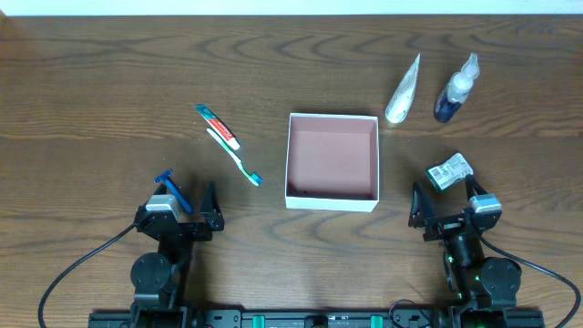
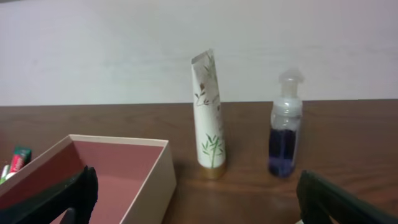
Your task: Pack container
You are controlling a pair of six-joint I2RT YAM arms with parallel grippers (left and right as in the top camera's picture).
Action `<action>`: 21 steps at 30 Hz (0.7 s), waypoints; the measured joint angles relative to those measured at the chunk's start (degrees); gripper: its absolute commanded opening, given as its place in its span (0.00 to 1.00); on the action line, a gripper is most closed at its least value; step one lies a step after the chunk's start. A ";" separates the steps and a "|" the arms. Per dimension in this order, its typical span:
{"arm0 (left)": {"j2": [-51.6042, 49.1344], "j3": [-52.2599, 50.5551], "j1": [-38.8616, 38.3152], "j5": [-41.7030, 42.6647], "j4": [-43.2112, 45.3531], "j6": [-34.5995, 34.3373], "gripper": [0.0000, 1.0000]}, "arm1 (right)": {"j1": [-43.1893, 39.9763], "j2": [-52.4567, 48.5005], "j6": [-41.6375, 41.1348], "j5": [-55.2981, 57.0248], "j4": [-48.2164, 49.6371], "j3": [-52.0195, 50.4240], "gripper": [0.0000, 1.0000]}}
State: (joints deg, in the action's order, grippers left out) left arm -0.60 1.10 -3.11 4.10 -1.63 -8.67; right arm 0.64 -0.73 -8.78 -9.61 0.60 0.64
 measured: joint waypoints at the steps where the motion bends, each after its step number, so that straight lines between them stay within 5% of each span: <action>1: 0.00 0.00 0.00 0.00 0.00 0.00 0.98 | 0.00 0.00 0.00 -0.13 -0.35 0.20 0.99; 11: -0.02 0.00 0.00 0.00 0.00 0.02 0.98 | 0.00 -8.09 -0.22 -0.90 -9.07 13.20 0.99; 16: -0.04 0.00 0.00 -0.02 0.00 0.04 0.98 | 0.00 -25.18 0.15 -1.09 -17.35 30.01 0.99; 21: -0.04 0.02 -0.04 -0.02 0.00 0.15 0.98 | 0.00 -49.48 2.40 -1.68 -37.18 57.24 0.99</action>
State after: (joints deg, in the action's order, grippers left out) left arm -0.64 1.13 -3.16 4.08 -1.63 -8.51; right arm 0.64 -50.22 -6.37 -11.29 -36.58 57.89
